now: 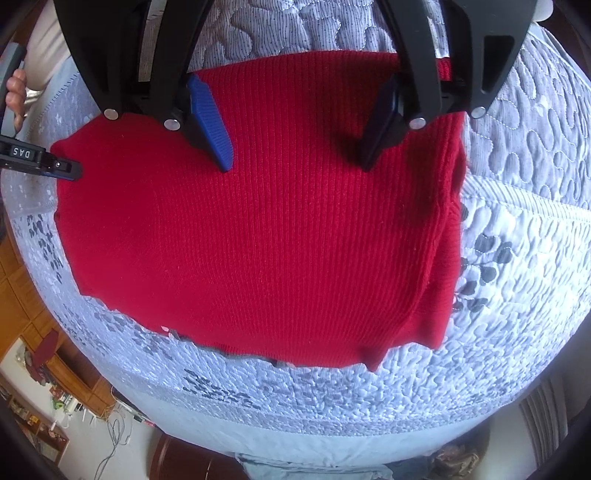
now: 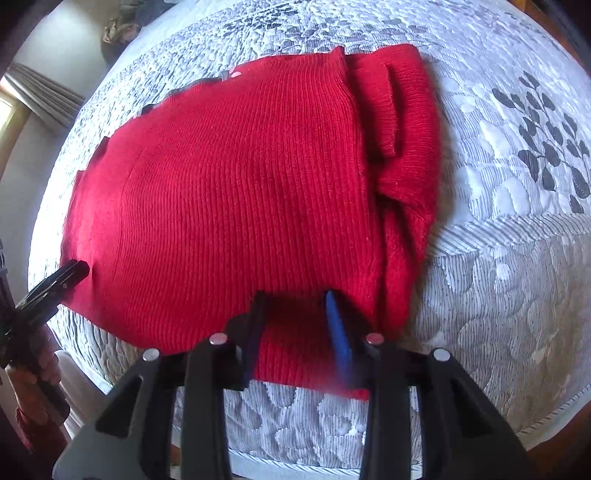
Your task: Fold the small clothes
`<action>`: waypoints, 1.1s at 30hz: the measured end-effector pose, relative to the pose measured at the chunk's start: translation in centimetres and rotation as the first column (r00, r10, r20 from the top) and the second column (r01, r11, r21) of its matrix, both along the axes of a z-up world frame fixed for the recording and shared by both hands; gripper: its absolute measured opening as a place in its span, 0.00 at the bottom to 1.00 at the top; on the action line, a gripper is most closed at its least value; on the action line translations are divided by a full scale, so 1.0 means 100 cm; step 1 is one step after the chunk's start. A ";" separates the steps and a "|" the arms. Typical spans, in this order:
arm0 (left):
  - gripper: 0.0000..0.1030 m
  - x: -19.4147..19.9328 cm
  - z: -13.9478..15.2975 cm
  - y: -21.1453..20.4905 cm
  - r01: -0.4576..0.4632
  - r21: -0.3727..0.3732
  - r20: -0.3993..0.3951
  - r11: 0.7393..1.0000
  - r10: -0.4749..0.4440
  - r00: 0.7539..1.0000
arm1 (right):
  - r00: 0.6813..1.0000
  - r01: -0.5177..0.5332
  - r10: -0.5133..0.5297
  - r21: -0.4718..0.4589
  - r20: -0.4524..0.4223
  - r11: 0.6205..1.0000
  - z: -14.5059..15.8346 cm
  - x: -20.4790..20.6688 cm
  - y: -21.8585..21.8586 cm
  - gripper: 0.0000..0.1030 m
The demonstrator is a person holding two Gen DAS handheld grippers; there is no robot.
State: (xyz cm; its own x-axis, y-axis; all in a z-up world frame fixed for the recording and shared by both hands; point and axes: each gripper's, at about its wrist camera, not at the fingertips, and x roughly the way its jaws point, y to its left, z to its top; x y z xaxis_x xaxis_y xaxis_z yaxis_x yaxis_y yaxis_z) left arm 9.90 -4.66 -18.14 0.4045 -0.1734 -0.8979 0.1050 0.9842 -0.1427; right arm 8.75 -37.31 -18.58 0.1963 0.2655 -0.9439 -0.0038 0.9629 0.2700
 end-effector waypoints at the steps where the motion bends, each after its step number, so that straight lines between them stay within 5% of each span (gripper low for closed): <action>1: 0.68 0.001 0.000 0.001 0.000 -0.003 -0.001 1.000 0.000 1.000 | 1.000 -0.003 0.003 -0.003 0.001 1.000 0.000 0.000 0.001 0.37; 10: 0.69 0.000 -0.001 0.002 0.004 -0.008 0.003 1.000 -0.004 1.000 | 1.000 -0.029 0.029 -0.010 0.005 1.000 -0.001 0.003 0.011 0.51; 18: 0.69 0.012 0.011 -0.003 0.019 -0.018 0.011 1.000 -0.019 1.000 | 1.000 -0.025 0.025 0.043 -0.008 0.999 0.001 0.006 0.008 0.54; 22: 0.71 0.029 0.020 -0.005 0.016 -0.032 0.006 0.999 -0.016 1.000 | 1.000 0.001 -0.002 0.050 0.014 0.999 0.020 0.006 -0.005 0.51; 26: 0.72 0.046 0.024 -0.013 0.030 -0.020 -0.002 0.999 -0.030 1.000 | 0.997 0.063 -0.064 0.010 0.046 0.998 0.037 0.011 -0.032 0.60; 33: 0.72 0.073 0.020 -0.033 0.058 -0.034 -0.027 0.998 -0.059 0.998 | 0.993 0.118 -0.118 0.059 0.002 0.991 0.023 0.031 -0.069 0.64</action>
State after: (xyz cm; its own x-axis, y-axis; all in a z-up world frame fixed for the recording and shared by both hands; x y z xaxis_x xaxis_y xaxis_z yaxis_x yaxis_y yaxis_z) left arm 17.20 -7.96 -16.13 0.3676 -0.2253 -0.9023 0.1574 0.9713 -0.1784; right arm 11.82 -44.23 -16.28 0.2345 0.2952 -0.9262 0.1075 0.9390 0.3266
